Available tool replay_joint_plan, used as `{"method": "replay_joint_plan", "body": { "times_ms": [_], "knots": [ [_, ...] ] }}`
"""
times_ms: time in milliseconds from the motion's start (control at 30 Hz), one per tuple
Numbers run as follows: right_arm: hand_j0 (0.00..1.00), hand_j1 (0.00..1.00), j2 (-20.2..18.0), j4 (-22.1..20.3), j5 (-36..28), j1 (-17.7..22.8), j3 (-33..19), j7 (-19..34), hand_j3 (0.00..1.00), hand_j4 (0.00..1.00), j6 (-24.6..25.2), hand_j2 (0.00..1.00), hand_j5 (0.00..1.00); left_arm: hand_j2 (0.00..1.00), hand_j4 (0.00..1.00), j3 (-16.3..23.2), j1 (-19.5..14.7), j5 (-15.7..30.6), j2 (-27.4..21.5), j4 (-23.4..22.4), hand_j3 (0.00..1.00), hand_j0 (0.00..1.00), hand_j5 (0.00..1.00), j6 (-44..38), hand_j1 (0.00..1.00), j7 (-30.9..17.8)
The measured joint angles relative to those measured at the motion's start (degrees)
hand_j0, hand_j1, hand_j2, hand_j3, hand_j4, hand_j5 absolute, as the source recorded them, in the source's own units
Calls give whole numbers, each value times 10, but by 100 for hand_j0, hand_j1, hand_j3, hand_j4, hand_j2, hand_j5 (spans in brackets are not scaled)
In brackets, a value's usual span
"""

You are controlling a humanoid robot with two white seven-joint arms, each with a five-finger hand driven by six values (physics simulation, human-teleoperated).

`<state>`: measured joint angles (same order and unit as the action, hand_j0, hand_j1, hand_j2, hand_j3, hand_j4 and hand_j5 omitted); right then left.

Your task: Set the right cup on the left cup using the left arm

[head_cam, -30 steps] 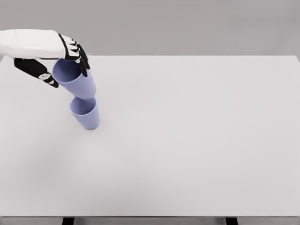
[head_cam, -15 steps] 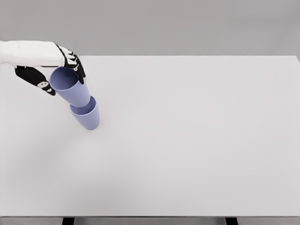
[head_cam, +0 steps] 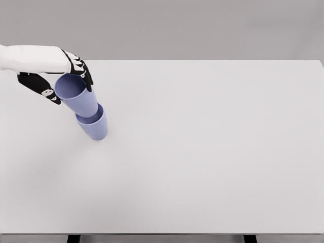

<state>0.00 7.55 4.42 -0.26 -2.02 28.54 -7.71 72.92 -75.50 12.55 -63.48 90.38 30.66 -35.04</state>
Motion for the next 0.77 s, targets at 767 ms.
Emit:
{"method": "replay_joint_plan", "body": {
  "times_ms": [767],
  "knots": [
    [100, 100, 0, 0, 0, 0, 0, 0, 100, 100, 0, 100, 100, 100, 100, -38, 24, 120, -28, 87, 100, 100, 100, 35, 100, 0]
  ]
}}
